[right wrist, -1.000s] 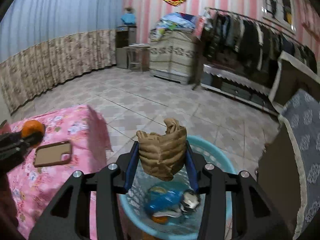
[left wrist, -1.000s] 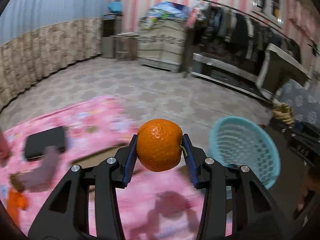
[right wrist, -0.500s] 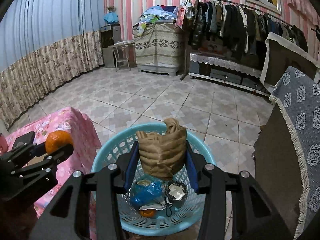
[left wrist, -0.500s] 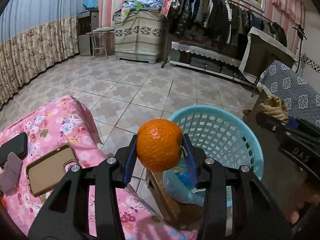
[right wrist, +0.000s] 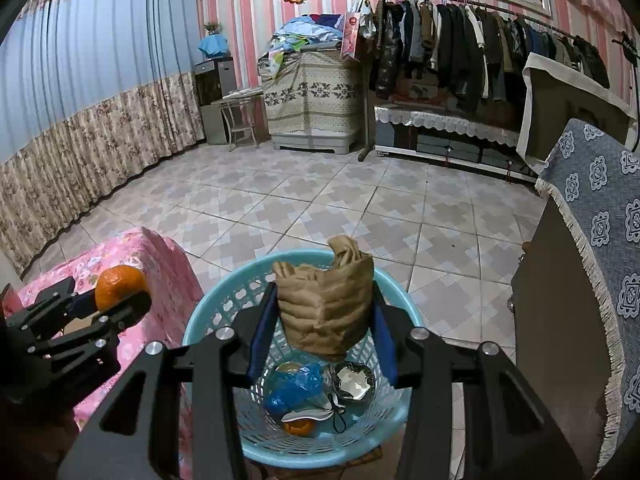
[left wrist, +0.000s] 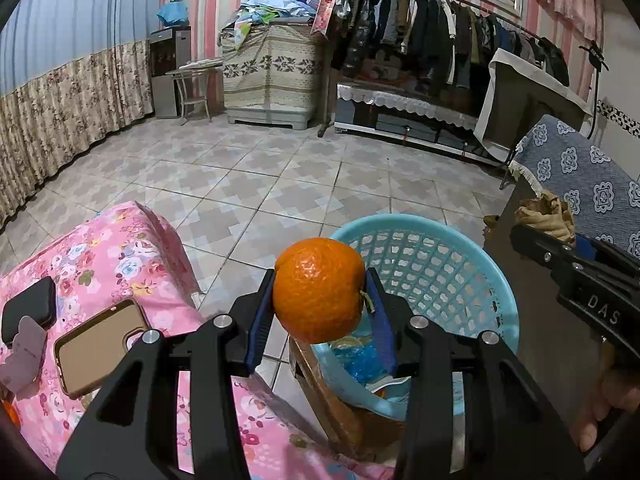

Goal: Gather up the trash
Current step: 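Carry the wrapper and orange with both grippers over the wastebasket, then open both grippers to drop the wrapper and orange into the wastebasket, then move both tools back over the table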

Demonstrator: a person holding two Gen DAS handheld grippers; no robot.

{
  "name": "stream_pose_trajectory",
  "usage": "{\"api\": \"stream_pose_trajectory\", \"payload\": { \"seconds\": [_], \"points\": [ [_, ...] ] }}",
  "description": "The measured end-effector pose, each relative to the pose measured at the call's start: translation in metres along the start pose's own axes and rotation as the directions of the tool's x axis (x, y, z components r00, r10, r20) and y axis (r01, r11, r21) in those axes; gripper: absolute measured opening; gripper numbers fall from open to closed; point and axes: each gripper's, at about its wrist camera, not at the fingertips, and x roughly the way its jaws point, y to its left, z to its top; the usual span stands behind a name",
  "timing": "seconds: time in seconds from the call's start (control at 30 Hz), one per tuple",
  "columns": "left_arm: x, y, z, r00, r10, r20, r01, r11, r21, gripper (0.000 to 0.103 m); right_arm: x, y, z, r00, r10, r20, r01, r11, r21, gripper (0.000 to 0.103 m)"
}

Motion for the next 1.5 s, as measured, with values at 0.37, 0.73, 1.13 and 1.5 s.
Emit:
{"api": "stream_pose_trajectory", "payload": {
  "seconds": [0.37, 0.73, 1.13, 1.5],
  "points": [
    [0.005, -0.014, 0.004, 1.0, -0.03, 0.0, 0.03, 1.0, 0.005, 0.044, -0.001, -0.011, -0.001, 1.0, -0.006, 0.004, 0.006, 0.999, 0.033, 0.047],
    [0.005, -0.024, 0.003, 0.999, -0.047, 0.008, 0.046, 0.999, 0.011, 0.053, -0.002, -0.014, 0.001, 1.0, -0.006, 0.01, 0.005, 0.999, 0.039, 0.052],
    [0.003, -0.016, 0.0, 0.999, -0.036, 0.011, 0.036, 0.999, 0.003, 0.053, -0.004, -0.011, 0.002, 1.0, -0.006, 0.02, 0.005, 0.999, 0.033, 0.052],
    [-0.014, 0.01, -0.006, 0.999, -0.006, 0.036, 0.007, 1.0, -0.024, 0.053, -0.01, 0.003, 0.012, 0.999, 0.025, 0.038, -0.025, 1.0, 0.003, 0.052]
  ]
}}
